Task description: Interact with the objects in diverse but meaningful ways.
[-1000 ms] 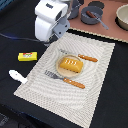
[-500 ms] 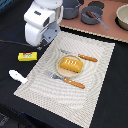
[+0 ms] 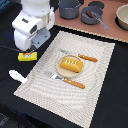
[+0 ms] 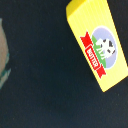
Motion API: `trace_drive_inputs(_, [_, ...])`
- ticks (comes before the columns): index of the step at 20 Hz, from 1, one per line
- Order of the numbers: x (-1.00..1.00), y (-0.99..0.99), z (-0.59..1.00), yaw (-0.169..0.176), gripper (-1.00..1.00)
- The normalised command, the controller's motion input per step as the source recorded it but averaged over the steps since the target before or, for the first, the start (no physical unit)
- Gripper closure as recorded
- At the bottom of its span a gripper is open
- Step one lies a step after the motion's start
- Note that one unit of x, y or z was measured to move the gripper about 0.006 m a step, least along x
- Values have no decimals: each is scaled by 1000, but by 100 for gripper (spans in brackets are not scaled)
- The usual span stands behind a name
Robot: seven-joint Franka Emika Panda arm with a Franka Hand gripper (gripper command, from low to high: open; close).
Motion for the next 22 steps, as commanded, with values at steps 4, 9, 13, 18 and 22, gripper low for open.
trace_drive_inputs(4, [-613, -24, -274, 154, -100])
trace_drive_inputs(9, [-393, -19, 12, 192, -100])
trace_drive_inputs(13, [-292, -166, 81, 147, -100])
trace_drive_inputs(18, [-114, -371, 135, 61, -100])
trace_drive_inputs(22, [-291, -371, -32, 49, -100])
